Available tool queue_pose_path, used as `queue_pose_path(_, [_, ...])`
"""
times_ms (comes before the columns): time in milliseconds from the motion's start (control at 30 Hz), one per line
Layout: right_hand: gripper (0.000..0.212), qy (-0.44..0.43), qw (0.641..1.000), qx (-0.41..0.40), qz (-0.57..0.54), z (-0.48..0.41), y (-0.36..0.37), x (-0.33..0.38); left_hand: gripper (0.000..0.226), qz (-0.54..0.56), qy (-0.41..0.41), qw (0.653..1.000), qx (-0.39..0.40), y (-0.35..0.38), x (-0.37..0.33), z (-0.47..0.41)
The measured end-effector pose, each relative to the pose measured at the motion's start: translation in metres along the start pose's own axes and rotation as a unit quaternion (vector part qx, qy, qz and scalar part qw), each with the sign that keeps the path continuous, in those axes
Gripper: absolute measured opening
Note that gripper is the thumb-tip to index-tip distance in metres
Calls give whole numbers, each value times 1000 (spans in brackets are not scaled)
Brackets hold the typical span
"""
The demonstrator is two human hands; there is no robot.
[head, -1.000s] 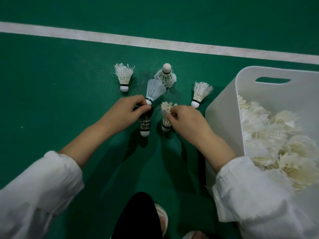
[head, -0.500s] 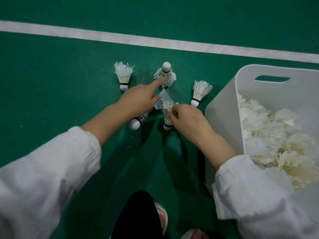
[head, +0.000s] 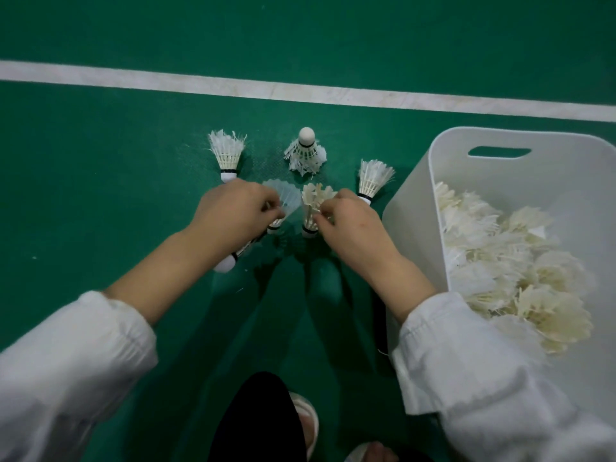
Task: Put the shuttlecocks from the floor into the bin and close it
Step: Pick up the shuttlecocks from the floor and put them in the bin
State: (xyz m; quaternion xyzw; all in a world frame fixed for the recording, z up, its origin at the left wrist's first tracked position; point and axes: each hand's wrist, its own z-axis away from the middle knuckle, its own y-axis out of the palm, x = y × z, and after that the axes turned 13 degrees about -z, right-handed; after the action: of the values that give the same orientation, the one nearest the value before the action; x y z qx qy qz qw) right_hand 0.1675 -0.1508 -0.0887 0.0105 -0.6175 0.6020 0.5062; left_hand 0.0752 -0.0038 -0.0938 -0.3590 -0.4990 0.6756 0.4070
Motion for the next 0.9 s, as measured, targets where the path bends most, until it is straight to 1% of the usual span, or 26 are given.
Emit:
queue_pose_path(133, [27, -47, 998, -46, -21, 8, -30, 11, 22, 88, -27, 992, -91, -20, -11, 16])
queue_pose_path(233, [27, -89, 994, -68, 16, 22, -80, 23, 23, 134, -6, 980, -148, -38, -29, 20])
queue_pose_path(300, [26, -92, 992, -85, 27, 40, -120, 29, 23, 152, 20, 970, -187, -54, -46, 23])
queue_pose_path(367, [22, -73, 991, -112, 19, 64, -155, 27, 23, 170, 50, 961, -211, -68, -66, 27])
queue_pose_path(467, [21, -12, 987, -158, -1, 102, -188, 6, 25, 183, 102, 953, -217, -84, -96, 36])
queue_pose_path(633, [15, 128, 958, -250, -63, 144, -191, -63, 31, 172, 179, 947, -203, -83, -125, 47])
queue_pose_path(733, [14, 182, 946, -253, -84, 152, -179, -93, 32, 165, 198, 946, -197, -79, -133, 50])
queue_pose_path(833, [17, 183, 946, -250, -96, 149, -168, -104, 32, 168, 198, 946, -193, -75, -138, 51])
queue_pose_path(900, [18, 175, 956, -225, -74, 143, -160, -106, 32, 173, 198, 947, -186, -74, -140, 50])
